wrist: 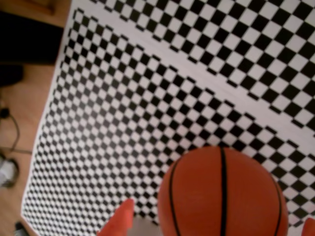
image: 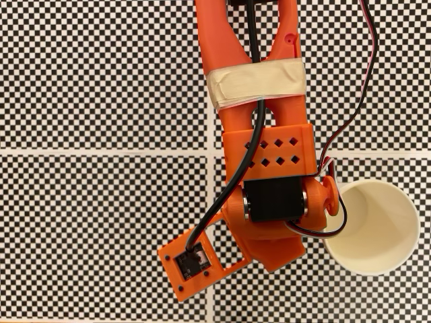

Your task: Grasp basketball and place into cup.

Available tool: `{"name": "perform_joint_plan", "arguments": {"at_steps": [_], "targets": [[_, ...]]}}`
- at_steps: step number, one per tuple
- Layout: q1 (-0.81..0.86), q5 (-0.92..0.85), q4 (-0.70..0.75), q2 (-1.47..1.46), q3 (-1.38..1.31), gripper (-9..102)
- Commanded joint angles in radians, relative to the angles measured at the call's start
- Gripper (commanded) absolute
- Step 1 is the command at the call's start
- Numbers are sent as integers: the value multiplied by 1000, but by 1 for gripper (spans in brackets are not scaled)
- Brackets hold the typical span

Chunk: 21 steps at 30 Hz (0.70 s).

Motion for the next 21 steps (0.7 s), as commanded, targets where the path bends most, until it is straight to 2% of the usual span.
{"name": "perform_joint_plan", "arguments": {"at_steps": [1, 12, 21], "targets": [[0, -5, 3, 5, -31, 42], [12, -25, 37, 21, -3, 31], [23, -46, 49, 18, 29, 28]]}}
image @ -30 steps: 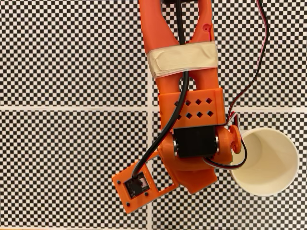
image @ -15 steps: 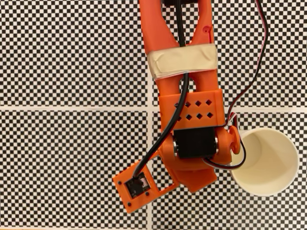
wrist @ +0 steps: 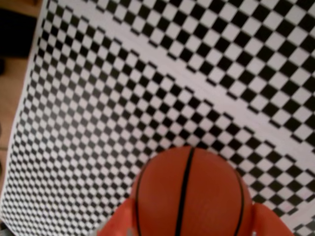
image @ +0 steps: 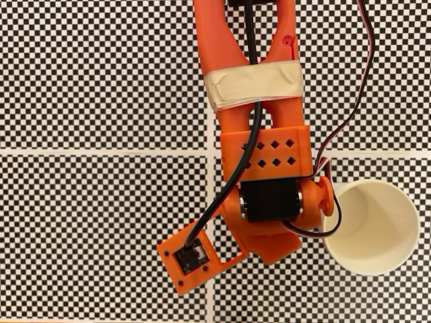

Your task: Grasp basketball and place into cup.

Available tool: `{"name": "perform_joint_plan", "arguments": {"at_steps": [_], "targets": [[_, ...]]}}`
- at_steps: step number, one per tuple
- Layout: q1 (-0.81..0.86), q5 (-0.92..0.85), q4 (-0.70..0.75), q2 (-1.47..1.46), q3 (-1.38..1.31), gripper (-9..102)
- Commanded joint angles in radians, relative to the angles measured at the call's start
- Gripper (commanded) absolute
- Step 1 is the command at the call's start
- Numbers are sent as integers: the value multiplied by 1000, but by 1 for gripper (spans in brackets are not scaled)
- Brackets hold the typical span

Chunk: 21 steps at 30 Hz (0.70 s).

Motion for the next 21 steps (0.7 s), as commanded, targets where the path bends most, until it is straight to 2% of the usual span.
{"name": "perform_joint_plan", "arguments": {"at_steps": [1, 13, 21], "targets": [[5, -8, 9, 23, 5, 27], [17, -29, 51, 66, 52, 11], [23, -74, 69, 138, 74, 13]]}}
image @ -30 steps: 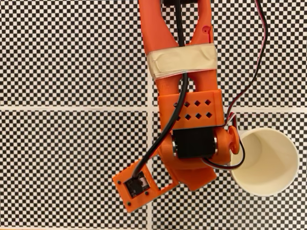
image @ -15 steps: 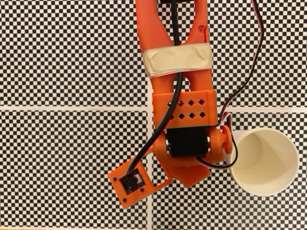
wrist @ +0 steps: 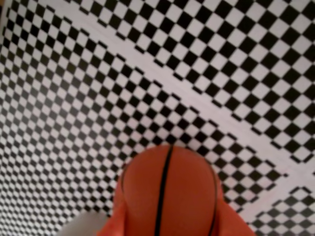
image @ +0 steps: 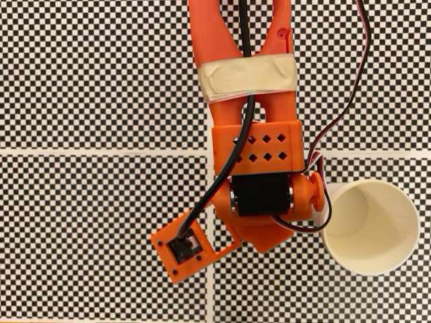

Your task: Grasp basketball and place into cup.

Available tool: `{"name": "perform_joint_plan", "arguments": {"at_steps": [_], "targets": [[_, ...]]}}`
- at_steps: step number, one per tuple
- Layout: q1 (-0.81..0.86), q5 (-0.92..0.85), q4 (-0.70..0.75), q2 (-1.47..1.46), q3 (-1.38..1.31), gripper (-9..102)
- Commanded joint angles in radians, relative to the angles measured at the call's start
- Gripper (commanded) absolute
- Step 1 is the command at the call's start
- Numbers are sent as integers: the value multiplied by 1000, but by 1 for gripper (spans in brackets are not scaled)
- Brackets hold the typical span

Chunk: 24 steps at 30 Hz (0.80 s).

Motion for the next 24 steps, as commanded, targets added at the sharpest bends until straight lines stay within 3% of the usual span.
{"name": "perform_joint_plan", "arguments": {"at_steps": [1, 10, 24], "targets": [[11, -18, 12, 81, -3, 14], [28, -117, 38, 213, 34, 15], [31, -330, 245, 448, 25, 13]]}}
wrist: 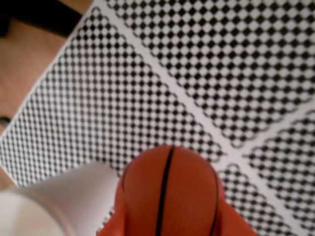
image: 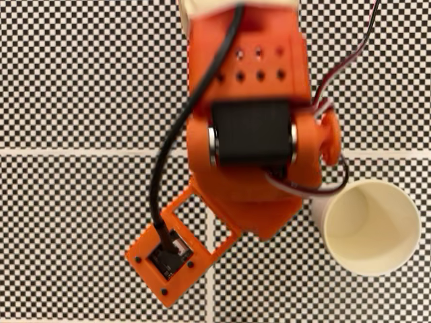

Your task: Grasp basketball and place into cup.

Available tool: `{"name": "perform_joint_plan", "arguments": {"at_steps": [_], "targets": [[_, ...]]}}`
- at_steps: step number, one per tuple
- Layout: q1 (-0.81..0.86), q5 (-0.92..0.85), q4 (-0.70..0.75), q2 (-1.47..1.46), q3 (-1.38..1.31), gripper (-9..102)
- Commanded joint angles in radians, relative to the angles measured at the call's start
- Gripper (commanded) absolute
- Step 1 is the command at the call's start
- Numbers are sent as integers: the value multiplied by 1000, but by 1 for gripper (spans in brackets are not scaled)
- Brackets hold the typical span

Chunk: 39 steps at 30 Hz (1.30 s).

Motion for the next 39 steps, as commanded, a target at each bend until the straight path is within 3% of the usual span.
{"name": "perform_joint_plan", "arguments": {"at_steps": [1, 7, 16, 39], "targets": [[-2, -86, 48, 103, -15, 13], [-9, -295, 121, 216, -28, 13], [-75, -468, 176, 305, -67, 13], [-428, -419, 161, 221, -281, 18]]}}
